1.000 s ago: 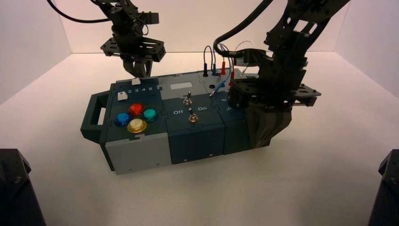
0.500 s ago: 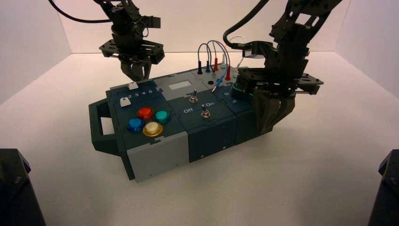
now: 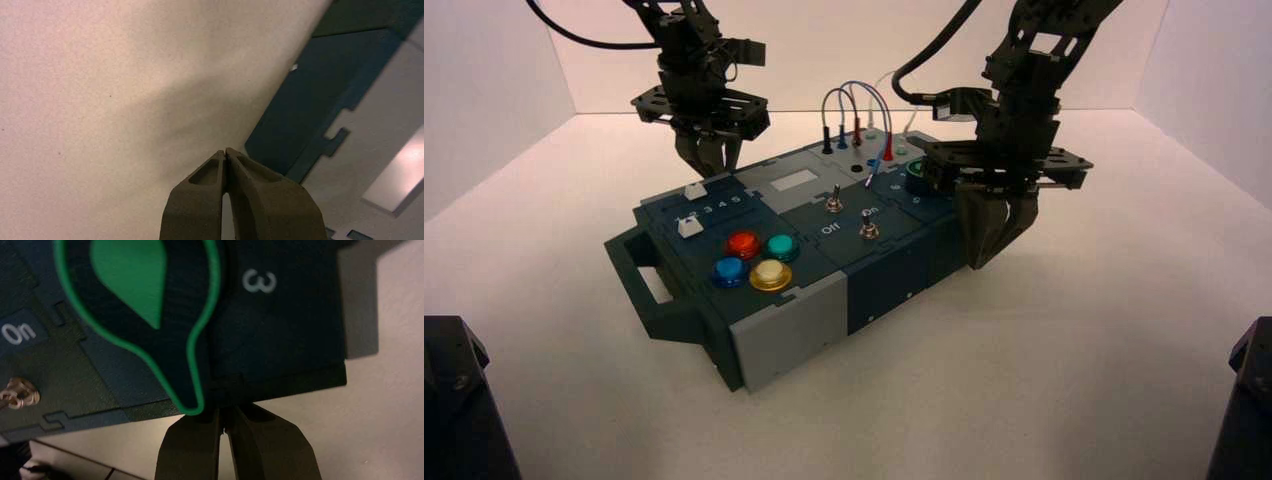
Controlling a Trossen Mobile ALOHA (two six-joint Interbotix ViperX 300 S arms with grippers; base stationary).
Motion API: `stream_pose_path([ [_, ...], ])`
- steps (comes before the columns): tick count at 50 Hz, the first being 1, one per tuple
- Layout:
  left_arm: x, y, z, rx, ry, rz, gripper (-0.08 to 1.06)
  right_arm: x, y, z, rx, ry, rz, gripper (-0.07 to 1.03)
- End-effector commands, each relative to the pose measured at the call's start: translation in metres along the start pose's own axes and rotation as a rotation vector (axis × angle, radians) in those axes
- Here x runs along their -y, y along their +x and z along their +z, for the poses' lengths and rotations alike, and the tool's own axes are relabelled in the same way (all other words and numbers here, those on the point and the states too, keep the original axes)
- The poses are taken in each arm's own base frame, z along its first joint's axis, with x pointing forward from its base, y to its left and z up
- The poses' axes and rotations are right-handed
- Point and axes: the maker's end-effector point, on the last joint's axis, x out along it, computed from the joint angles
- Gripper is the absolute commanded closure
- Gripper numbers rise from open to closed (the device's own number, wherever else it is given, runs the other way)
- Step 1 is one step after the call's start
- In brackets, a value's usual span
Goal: Rotate the box counterclockwise.
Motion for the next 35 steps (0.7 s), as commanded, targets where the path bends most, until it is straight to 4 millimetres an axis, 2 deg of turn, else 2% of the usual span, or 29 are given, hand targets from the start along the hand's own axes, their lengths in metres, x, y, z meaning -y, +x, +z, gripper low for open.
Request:
stream_pose_path([
  [1,0.056,0.006,-0.025,-0.088,0.131,-0.028,1.0,-0.01,-0.021,0.048,0.131,0.001,0.025,0.99],
  [18,0.077,0.005,-0.032,-0.105,0.185,-0.036,1.01,-0.001,-0.033,0.072,0.154,-0.014,0.004,0.99],
  [35,0.095,0.002,-0.033,-0.11,0.22,-0.047,1.01,-0.003,-0.042,0.106,0.167,-0.044,-0.01,0.99],
])
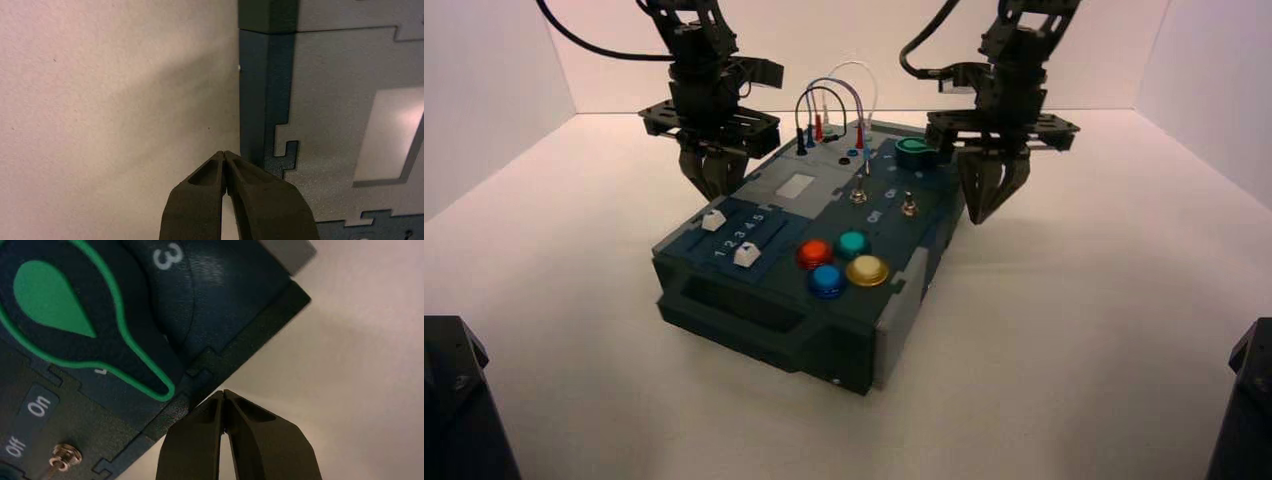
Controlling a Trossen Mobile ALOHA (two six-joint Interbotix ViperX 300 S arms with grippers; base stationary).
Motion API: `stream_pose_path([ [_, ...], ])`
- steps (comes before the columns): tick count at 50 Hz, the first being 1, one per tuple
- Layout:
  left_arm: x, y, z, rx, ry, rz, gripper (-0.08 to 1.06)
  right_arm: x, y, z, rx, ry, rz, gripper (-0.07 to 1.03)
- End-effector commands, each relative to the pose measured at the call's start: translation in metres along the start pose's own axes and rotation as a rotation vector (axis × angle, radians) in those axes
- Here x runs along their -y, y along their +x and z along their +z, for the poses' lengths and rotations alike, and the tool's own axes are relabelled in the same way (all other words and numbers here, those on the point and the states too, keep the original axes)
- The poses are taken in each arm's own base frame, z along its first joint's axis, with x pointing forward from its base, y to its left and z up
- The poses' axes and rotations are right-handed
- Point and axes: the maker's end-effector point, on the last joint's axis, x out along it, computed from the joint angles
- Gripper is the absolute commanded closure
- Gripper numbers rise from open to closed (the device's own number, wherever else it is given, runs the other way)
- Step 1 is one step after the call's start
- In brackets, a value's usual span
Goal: Rotate the box counterclockwise.
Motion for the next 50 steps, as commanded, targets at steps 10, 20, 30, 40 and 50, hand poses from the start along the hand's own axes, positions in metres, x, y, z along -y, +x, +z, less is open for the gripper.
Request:
stream_pose_path([
  [10,0.077,-0.003,-0.005,0.004,0.166,-0.038,1.01,-0.03,-0.029,0.064,0.129,-0.061,0.028,0.99],
  [20,0.079,-0.006,-0.005,0.008,0.172,-0.04,1.01,-0.033,-0.033,0.08,0.138,-0.072,0.027,0.99],
  [30,0.076,-0.008,-0.007,0.014,0.169,-0.036,1.01,-0.031,-0.03,0.07,0.102,-0.068,0.024,0.99],
  [40,0.056,-0.021,-0.005,0.073,0.103,-0.038,1.01,-0.026,-0.047,0.046,0.112,-0.069,0.019,0.99],
  [50,0.035,-0.067,-0.004,0.207,0.031,-0.043,1.01,-0.026,-0.08,0.017,0.157,-0.07,0.029,0.99],
])
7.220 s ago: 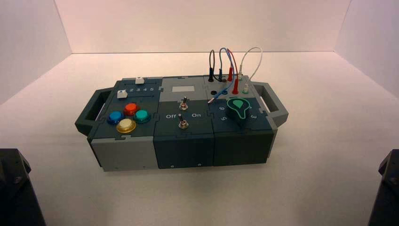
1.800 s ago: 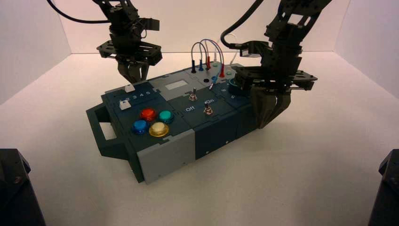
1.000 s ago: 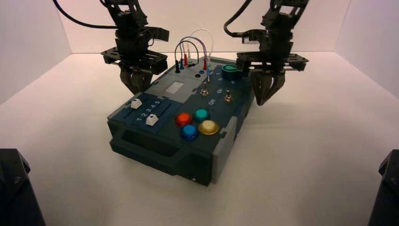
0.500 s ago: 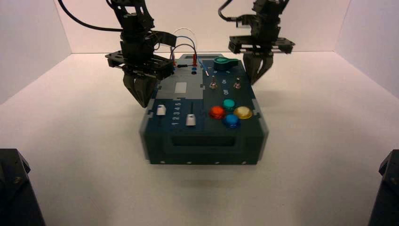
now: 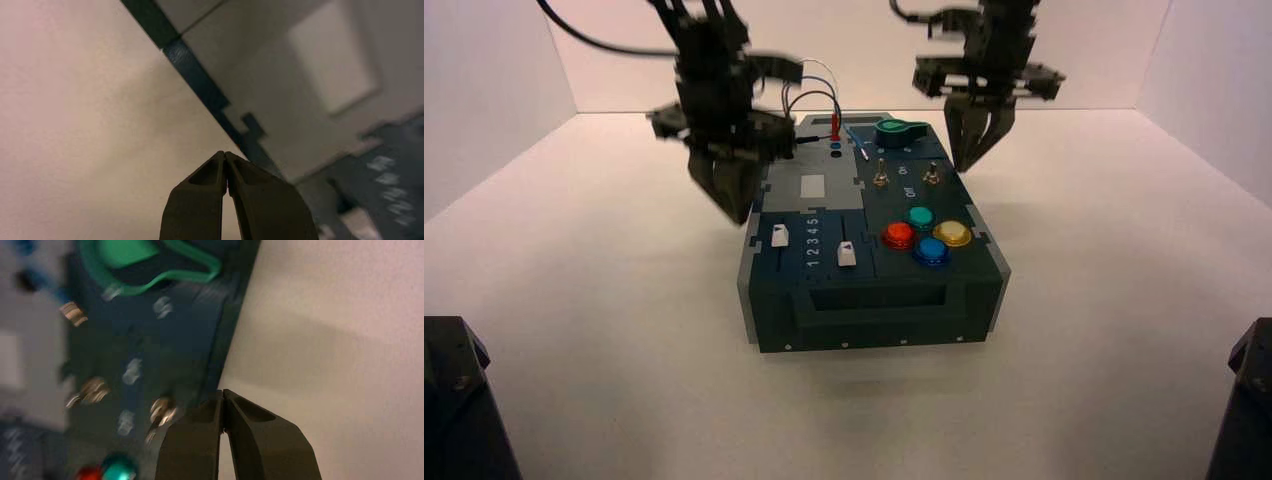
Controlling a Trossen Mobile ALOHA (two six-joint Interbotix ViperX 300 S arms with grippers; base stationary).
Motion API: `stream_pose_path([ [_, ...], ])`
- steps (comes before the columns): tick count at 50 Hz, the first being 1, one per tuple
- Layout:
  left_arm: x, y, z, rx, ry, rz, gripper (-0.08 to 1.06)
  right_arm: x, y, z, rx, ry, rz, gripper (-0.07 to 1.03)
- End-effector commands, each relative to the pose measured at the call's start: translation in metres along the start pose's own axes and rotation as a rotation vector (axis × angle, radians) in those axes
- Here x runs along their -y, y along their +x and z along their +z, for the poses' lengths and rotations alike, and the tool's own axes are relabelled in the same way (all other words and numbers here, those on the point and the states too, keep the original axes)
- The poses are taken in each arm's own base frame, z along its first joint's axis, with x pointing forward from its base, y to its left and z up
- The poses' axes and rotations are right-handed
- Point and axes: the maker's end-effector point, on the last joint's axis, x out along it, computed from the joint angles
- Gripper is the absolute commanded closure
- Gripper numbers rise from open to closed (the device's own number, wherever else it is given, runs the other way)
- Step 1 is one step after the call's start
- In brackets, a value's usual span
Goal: Rotate the box counterclockwise.
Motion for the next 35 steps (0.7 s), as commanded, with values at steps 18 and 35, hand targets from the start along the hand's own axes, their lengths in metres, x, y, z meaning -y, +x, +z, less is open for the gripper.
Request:
stream_pose_path([
  [18,-0.024,-0.142,0.007,0.397,-0.074,0.023,1.01,-0.02,-0.104,-0.05,0.227,-0.065,0.053,0.99],
  [35,-0.03,-0.172,-0.008,0.565,-0.054,0.063,1.01,-0.015,-0.12,-0.098,0.356,-0.07,0.075,0.99],
])
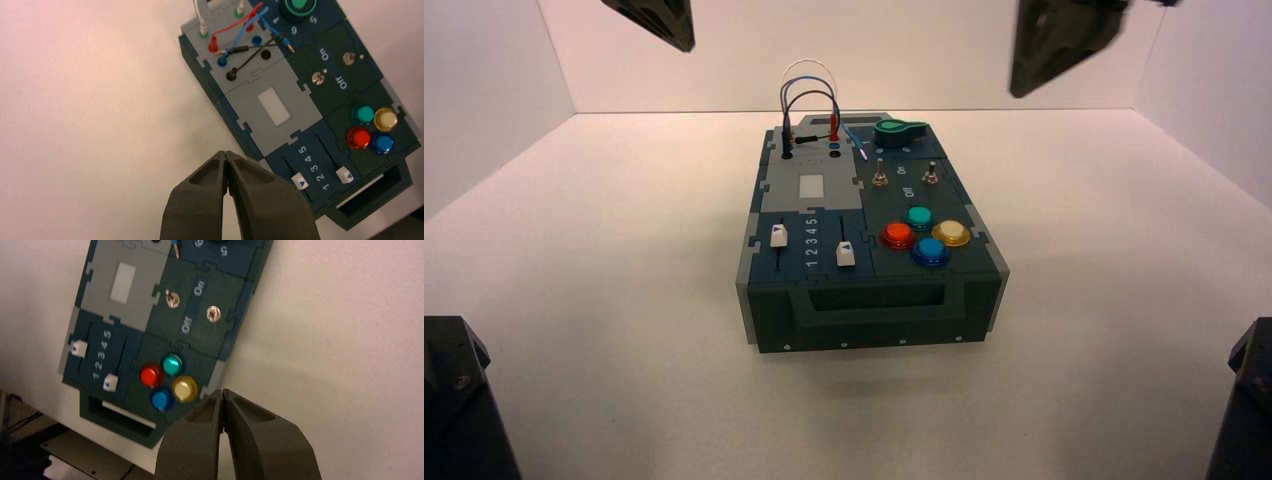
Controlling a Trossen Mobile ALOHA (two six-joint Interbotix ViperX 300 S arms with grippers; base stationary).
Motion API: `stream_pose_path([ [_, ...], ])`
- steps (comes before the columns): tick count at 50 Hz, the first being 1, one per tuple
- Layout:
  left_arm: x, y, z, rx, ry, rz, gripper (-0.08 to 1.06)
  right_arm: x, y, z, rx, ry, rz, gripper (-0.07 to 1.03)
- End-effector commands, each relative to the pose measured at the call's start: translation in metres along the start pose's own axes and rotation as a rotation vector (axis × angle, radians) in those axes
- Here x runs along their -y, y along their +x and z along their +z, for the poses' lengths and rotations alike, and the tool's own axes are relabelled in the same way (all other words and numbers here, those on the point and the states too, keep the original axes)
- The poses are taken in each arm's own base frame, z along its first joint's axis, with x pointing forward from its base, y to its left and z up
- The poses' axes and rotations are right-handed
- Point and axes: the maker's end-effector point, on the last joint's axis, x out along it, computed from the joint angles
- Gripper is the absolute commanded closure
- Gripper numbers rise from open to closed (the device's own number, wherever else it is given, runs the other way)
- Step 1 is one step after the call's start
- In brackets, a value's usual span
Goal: Rotate the box counterclockwise.
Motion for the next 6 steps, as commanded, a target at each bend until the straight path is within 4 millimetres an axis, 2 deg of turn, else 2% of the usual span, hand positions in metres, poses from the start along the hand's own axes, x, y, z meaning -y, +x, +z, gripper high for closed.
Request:
stream_pose_path([
  [1,-0.0025,-0.0146,0.0104,0.115,-0.001,0.011,1.01,-0.0004,-0.0143,-0.0071,0.085,0.004,0.012,0.99],
  [6,-0.0035,-0.0144,0.0098,0.156,-0.008,0.016,1.01,0.0005,-0.019,-0.0158,0.106,0.006,0.016,0.99],
])
